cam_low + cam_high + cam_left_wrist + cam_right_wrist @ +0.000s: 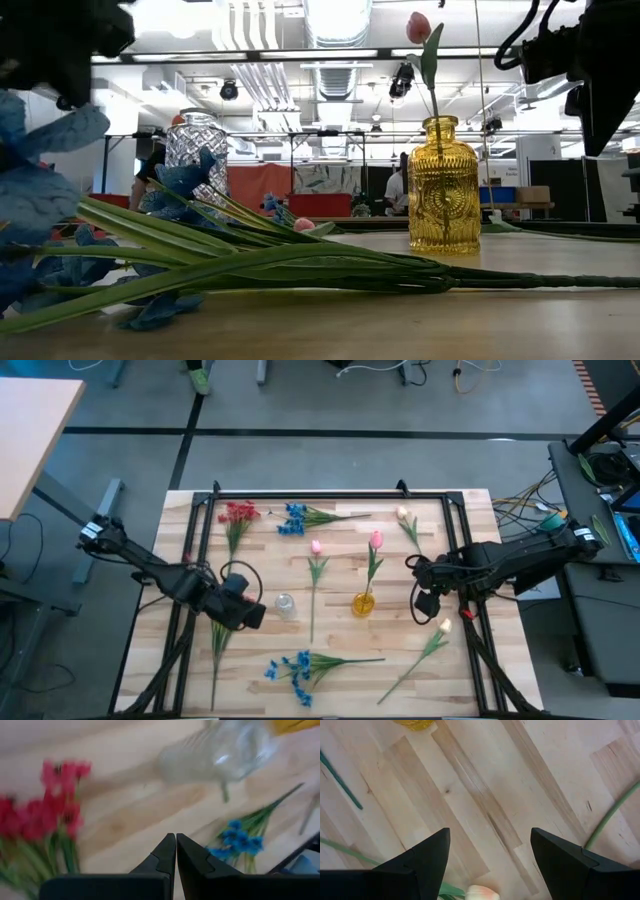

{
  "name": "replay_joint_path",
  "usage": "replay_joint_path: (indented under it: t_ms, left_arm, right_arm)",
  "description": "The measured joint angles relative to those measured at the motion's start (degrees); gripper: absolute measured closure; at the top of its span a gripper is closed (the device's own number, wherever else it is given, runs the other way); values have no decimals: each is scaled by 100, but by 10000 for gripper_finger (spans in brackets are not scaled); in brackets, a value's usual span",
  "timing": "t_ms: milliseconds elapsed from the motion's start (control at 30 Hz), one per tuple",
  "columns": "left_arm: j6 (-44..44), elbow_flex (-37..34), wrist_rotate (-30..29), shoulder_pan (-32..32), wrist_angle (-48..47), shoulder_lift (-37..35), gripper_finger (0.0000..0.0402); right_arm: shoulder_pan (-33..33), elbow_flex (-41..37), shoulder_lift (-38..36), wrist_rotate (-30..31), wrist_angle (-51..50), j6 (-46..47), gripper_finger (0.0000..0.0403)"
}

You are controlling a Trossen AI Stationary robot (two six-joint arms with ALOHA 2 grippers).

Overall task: Sort flowers into vase by color
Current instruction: Put the bottom red flower into the transparent vase

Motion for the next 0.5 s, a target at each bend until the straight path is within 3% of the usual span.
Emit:
replay_joint_path:
  t_ms: [100, 267, 367, 500]
  left_arm:
    - [-435, 0, 438, -49, -380, 247, 402]
    - [-767, 0, 1678, -68, -870, 763, 391]
    - [-760, 0, 2195, -139, -869, 1118, 365]
    - [-764, 0, 2388, -297, -871, 1563, 314]
  right_arm:
    - [0, -2, 0, 0, -1, -6, 130]
    - [0, -2, 0, 1, 1, 1, 129]
    - [0, -2, 0, 2, 4, 13, 131]
    - [0, -4, 0, 6, 5, 27, 129]
